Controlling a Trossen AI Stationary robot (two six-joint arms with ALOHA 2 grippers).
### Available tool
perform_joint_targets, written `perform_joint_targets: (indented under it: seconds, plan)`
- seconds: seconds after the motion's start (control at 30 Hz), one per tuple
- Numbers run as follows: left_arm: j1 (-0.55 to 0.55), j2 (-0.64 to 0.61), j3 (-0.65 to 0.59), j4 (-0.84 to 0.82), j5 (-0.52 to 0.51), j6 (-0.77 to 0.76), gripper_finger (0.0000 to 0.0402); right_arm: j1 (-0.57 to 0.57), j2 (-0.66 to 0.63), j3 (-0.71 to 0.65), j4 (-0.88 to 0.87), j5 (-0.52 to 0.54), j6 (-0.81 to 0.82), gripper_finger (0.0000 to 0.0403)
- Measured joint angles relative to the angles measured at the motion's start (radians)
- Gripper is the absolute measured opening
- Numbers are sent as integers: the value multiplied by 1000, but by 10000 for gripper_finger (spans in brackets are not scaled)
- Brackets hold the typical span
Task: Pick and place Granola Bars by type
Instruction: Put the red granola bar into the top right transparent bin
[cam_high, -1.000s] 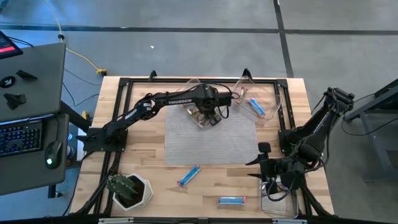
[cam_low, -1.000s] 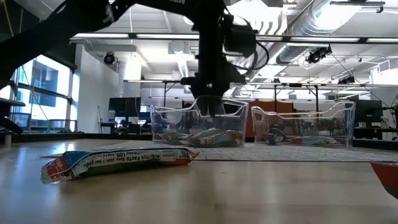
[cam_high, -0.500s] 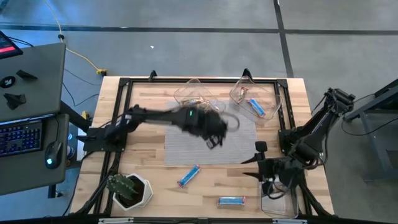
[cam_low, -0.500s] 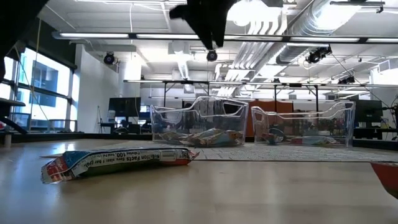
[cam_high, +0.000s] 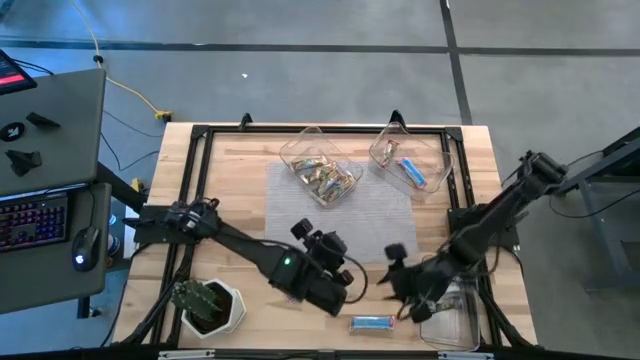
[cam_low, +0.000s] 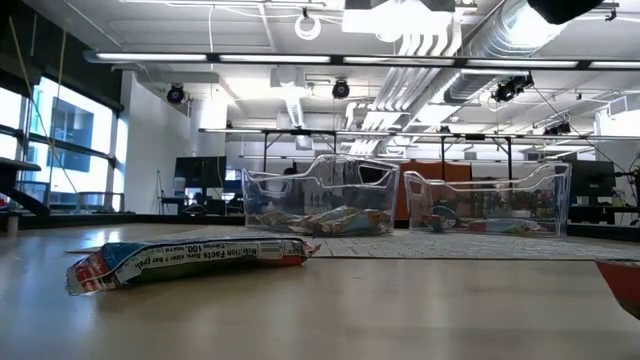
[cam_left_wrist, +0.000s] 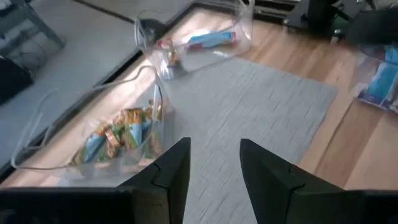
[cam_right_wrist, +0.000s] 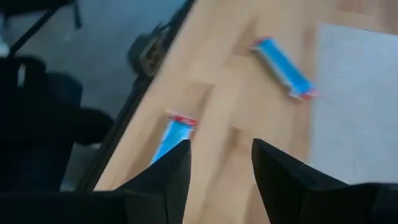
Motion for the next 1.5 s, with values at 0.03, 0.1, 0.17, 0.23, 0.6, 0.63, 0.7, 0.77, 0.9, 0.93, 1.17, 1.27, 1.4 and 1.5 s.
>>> perform_joint_targets:
  seconds: [0.03, 0.1, 0.17, 0.23, 0.6, 0.63, 0.7, 0.77, 0.9, 0.93, 1.17, 1.27, 1.4, 1.5]
  plan:
    - [-4, 0, -7, 4, -13, 0, 133, 3, 36, 0, 33, -18, -27, 153]
    - [-7, 0, -15, 5, -26, 0, 133, 9, 109, 0, 84, -51, -50, 153]
    - [-5, 1, -15, 5, -30, 1, 133, 12, 174, 0, 152, -73, -35, 153]
    - [2, 1, -15, 5, -29, 1, 133, 12, 228, 0, 207, -94, -14, 153]
    - [6, 1, -15, -19, 38, 4, 133, 28, 481, 5, 302, -107, 193, 154]
    - [6, 1, -15, -19, 51, 4, 133, 33, 490, 5, 313, -100, 213, 154]
    - [6, 1, -15, -18, 63, 4, 133, 47, 497, 5, 336, -92, 233, 154]
    - [6, 1, -15, -19, 66, 4, 133, 61, 497, 4, 352, -89, 230, 154]
    - [6, 1, -15, -18, 65, 4, 133, 86, 482, 22, 337, -41, 200, 154]
    - [6, 1, -15, -18, 65, 4, 133, 90, 478, 30, 340, -27, 193, 154]
    - [6, 1, -15, -17, 73, 1, 133, 132, 459, 57, 347, 4, 129, 154]
    - [6, 1, -15, -17, 73, 1, 133, 150, 461, 52, 345, 15, 127, 154]
    - [7, 1, -15, -17, 71, 1, 133, 173, 468, 45, 338, 86, 103, 153]
    - [7, 1, -15, -16, 71, 1, 133, 182, 474, 45, 345, 101, 120, 153]
